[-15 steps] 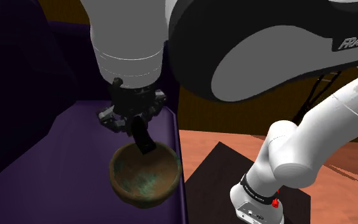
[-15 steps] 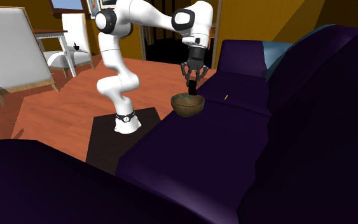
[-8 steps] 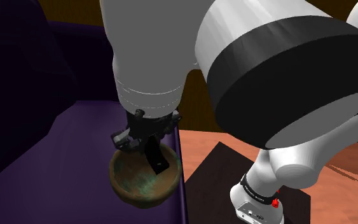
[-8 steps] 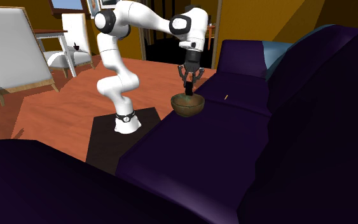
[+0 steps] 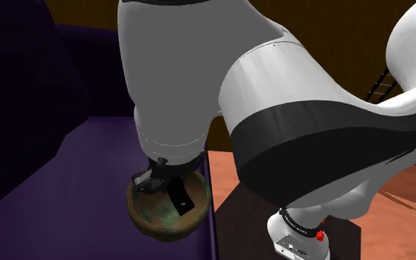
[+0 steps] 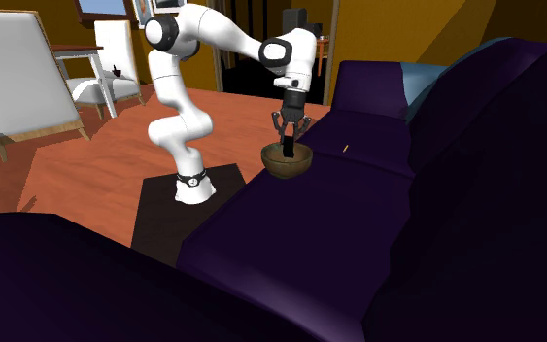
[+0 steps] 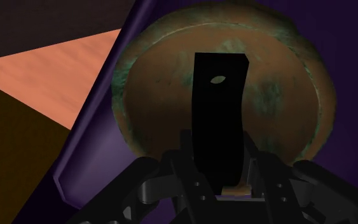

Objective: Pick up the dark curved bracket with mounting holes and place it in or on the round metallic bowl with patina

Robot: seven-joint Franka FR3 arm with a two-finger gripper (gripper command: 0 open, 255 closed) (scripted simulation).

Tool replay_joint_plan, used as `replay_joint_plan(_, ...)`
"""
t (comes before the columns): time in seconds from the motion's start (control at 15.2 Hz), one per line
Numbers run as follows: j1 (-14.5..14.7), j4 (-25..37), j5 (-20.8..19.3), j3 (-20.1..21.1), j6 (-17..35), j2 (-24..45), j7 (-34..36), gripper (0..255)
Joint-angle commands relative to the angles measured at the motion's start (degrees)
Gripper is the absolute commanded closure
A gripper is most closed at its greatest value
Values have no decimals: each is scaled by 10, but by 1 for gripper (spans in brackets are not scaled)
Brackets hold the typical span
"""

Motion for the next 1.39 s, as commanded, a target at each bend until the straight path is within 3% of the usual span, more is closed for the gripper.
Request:
replay_joint_plan(0.0, 0, -13, -1, 2, 15, 3, 4, 255)
replay_joint_plan(0.53, 0, -15, -1, 3, 17, 3, 5, 255)
replay_joint_plan(0.59, 0, -15, -1, 3, 17, 3, 5, 0)
replay_joint_plan(0.92, 0, -15, -1, 3, 17, 3, 5, 0)
replay_joint_plan(1.19, 2, 56, 2, 5, -56, 1, 3, 0)
replay_joint_plan(1.32, 2, 56, 2, 5, -56, 1, 3, 0)
